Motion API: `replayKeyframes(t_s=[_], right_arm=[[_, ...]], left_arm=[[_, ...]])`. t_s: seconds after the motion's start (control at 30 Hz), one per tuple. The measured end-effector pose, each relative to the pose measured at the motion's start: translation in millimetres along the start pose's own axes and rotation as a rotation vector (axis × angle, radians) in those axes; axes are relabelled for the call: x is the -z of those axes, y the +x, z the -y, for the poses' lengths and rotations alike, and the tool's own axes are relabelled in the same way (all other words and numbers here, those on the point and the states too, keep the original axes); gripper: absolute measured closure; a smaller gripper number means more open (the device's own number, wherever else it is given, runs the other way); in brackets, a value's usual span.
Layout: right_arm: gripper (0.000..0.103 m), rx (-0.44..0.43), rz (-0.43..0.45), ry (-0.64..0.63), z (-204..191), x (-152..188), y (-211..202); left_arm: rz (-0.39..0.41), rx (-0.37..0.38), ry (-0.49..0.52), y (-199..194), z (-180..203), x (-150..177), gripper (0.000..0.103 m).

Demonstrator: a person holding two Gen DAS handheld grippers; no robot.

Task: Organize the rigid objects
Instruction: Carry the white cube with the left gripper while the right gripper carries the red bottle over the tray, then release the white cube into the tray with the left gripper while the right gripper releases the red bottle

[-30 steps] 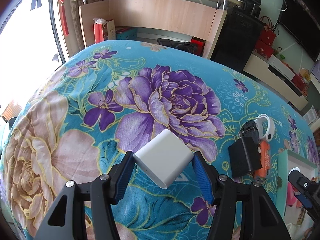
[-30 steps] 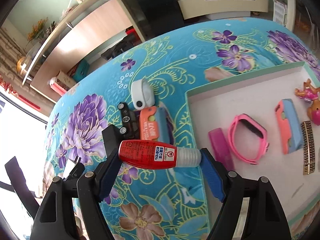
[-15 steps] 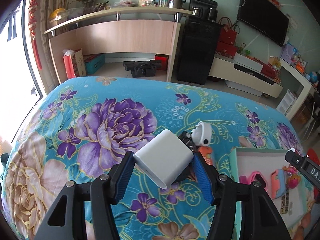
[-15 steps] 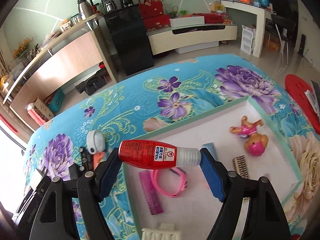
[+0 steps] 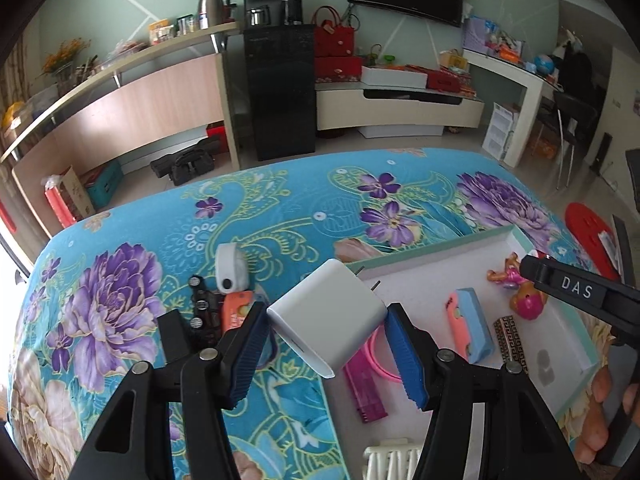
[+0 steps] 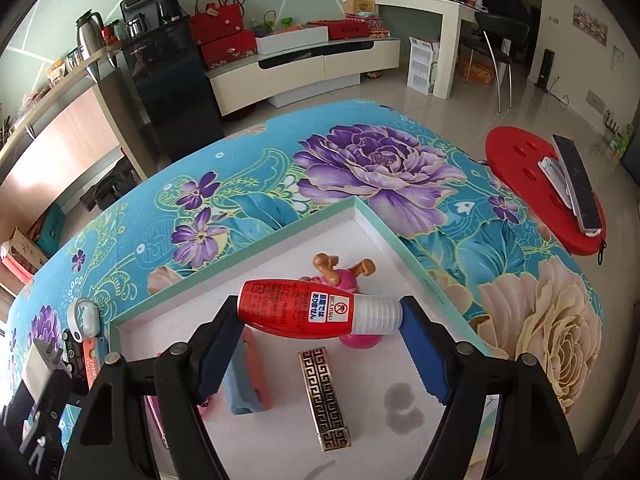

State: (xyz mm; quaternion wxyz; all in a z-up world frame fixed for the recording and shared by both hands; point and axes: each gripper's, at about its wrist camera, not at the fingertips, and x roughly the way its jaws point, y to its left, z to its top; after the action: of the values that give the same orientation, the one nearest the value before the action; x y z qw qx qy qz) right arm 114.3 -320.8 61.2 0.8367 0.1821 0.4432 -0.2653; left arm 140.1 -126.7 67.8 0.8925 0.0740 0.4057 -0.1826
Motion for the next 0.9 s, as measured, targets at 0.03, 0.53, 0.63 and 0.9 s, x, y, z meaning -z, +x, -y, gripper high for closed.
replayKeyframes(t_s=[0.03,0.53,0.63,0.9], right_arm=[[0.024,-0.001,-0.008,0.005,3,0,2],[0.024,-0.052,-0.089,-0.02,0,6,24],[0.024,-0.047,-0.1,-0.033,-4,8,27],[0.024,-0.052,-0.125,-0.05,-8,12,32]], left_arm=[[-0.01,0.007,0.017,4,7,0,0.04],[-0.092,0.023,0.1,32,44,13,0.04],[-0.1,0.021,0.095,35,42,14,0.04],[-0.119,0.001,0.082,39,39,14,0.04]])
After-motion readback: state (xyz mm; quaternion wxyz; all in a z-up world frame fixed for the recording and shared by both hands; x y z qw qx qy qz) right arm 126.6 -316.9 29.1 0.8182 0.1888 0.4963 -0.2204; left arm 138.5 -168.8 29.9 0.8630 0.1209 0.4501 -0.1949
